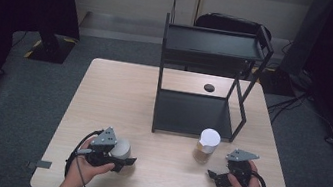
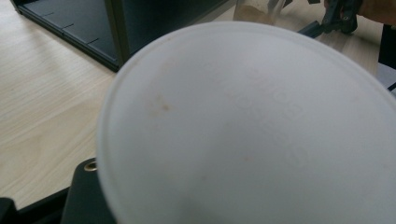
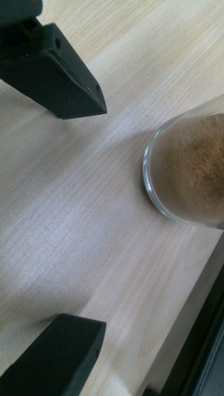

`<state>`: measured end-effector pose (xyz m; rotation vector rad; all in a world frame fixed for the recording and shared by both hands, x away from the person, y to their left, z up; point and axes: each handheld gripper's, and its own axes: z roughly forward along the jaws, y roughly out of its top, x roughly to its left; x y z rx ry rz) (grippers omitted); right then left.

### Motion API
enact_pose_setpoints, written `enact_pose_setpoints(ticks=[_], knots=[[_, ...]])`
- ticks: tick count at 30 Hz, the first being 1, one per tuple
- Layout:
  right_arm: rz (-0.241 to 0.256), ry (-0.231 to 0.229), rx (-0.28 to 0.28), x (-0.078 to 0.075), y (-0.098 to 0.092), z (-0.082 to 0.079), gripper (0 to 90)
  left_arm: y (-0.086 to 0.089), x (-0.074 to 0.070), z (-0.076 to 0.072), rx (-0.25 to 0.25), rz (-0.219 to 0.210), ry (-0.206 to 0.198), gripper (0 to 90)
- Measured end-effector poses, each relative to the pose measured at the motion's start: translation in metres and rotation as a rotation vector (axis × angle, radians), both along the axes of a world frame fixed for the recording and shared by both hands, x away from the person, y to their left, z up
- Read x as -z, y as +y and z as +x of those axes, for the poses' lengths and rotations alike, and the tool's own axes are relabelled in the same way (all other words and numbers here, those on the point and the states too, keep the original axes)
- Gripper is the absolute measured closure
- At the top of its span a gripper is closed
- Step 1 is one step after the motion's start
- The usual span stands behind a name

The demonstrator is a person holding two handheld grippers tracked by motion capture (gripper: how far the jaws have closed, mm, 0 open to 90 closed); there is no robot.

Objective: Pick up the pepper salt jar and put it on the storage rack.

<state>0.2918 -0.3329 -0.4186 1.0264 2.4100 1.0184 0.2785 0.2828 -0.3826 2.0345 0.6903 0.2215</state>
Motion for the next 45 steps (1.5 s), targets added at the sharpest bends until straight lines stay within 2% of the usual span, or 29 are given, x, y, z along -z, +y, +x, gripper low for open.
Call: enact_pose_setpoints(ticks=[20, 35, 45], knots=[[0.000, 0.000, 0.000, 0.000, 0.000, 0.000, 0.0, -0.031, -0.013, 0.026, 0.074, -0.008, 0.014, 35.1], [0.000, 0.000, 0.000, 0.000, 0.000, 0.000, 0.0, -0.046, -0.019, 0.043, 0.079, -0.015, 0.016, 35.0], [0.000, 0.000, 0.000, 0.000, 0.000, 0.000, 0.0, -0.058, -0.028, 0.053, 0.080, -0.001, 0.006, 34.9]])
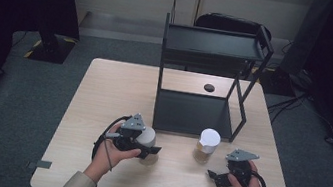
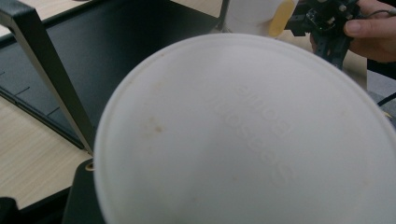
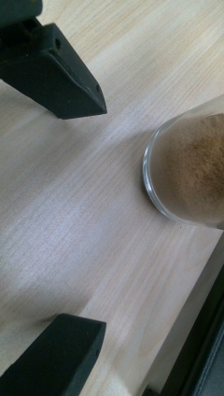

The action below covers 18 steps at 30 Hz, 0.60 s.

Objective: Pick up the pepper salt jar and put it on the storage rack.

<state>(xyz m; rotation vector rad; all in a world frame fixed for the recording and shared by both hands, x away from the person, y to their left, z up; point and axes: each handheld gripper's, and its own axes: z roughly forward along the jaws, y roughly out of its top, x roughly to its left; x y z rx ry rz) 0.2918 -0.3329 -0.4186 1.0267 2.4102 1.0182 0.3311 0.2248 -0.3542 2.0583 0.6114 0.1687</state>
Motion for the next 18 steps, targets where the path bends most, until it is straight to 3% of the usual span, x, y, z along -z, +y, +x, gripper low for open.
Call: enact_pose_setpoints(ticks=[18], knots=[[0.000, 0.000, 0.000, 0.000, 0.000, 0.000, 0.0, -0.023, -0.026, 0.019, 0.022, 0.008, -0.012, 34.8]])
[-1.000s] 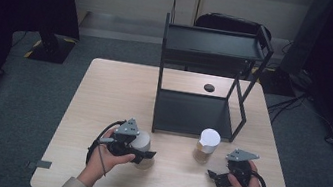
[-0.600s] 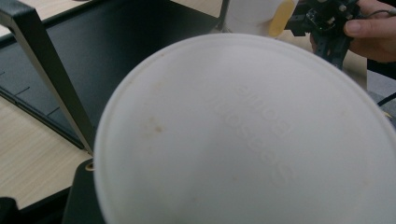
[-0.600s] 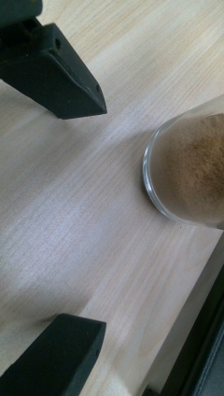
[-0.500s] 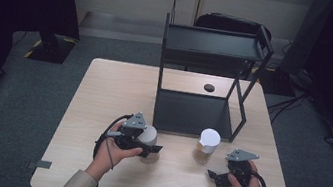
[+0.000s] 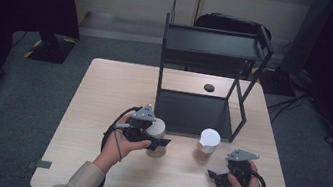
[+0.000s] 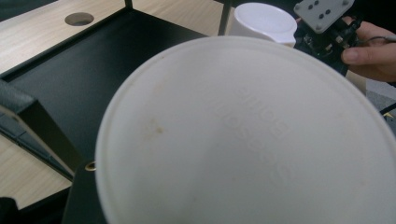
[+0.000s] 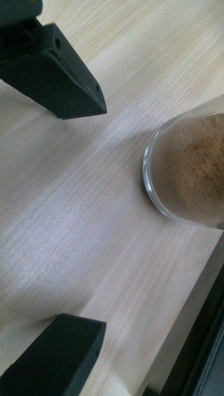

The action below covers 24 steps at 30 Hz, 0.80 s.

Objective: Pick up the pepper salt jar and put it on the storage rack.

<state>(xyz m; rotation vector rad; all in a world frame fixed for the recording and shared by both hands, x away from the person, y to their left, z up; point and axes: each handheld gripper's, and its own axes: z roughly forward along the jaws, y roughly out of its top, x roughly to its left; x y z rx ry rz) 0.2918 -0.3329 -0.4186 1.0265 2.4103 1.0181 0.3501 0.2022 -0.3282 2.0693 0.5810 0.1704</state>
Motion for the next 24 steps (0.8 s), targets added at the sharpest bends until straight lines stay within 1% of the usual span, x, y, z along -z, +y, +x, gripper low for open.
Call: enact_pose_setpoints(ticks=[6, 9, 10, 12, 15, 20, 24], knots=[[0.000, 0.000, 0.000, 0.000, 0.000, 0.000, 0.0, -0.006, -0.012, 0.008, 0.008, -0.001, 0.001, 34.7], [0.000, 0.000, 0.000, 0.000, 0.000, 0.000, 0.0, -0.010, -0.019, 0.012, 0.012, -0.001, -0.004, 34.7], [0.000, 0.000, 0.000, 0.000, 0.000, 0.000, 0.0, -0.011, -0.021, 0.013, 0.013, -0.007, -0.001, 34.7], [0.000, 0.000, 0.000, 0.000, 0.000, 0.000, 0.0, -0.014, -0.026, 0.016, 0.017, -0.003, 0.001, 34.7], [0.000, 0.000, 0.000, 0.000, 0.000, 0.000, 0.0, -0.018, -0.033, 0.019, 0.014, 0.000, -0.004, 34.7], [0.000, 0.000, 0.000, 0.000, 0.000, 0.000, 0.0, -0.020, -0.043, 0.025, 0.014, -0.009, -0.005, 34.7], [0.000, 0.000, 0.000, 0.000, 0.000, 0.000, 0.0, -0.023, -0.049, 0.027, 0.012, -0.010, -0.010, 34.7]])
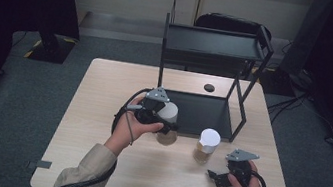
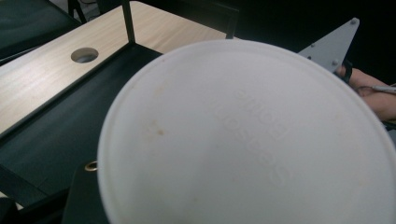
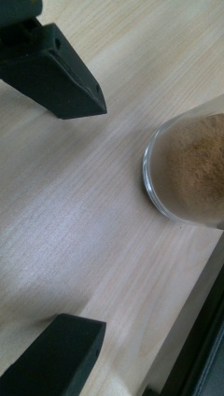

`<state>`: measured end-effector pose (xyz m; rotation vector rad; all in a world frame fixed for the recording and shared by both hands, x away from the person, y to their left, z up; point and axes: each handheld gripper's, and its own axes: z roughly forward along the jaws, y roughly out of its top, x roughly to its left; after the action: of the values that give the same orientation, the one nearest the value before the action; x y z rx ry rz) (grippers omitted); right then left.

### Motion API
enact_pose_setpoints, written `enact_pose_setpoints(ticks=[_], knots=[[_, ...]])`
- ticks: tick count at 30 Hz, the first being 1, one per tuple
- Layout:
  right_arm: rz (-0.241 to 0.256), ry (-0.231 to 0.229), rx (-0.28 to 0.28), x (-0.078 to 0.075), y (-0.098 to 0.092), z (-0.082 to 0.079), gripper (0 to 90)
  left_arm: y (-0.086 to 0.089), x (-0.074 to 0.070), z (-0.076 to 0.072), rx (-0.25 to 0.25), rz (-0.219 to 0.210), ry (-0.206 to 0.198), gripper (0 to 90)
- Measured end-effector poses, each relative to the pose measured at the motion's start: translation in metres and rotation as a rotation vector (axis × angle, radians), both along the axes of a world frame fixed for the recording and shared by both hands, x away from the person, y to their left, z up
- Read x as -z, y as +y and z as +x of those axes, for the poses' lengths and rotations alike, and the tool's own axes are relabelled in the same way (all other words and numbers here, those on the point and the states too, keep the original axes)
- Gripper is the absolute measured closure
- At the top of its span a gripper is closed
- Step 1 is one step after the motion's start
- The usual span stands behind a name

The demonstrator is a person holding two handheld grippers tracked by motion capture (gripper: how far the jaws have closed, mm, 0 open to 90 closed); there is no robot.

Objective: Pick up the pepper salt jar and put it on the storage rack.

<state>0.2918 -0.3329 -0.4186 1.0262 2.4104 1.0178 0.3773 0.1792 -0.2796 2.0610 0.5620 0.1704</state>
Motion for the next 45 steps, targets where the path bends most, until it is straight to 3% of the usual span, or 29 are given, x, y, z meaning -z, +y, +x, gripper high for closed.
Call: enact_pose_setpoints(ticks=[17, 45], knots=[[0.001, -0.001, 0.000, 0.000, 0.000, 0.000, 0.0, -0.012, -0.041, 0.014, 0.005, -0.005, -0.018, 34.6], [0.001, 0.000, -0.001, 0.000, 0.000, 0.000, 0.0, -0.031, -0.089, 0.046, -0.015, 0.024, -0.020, 34.5]])
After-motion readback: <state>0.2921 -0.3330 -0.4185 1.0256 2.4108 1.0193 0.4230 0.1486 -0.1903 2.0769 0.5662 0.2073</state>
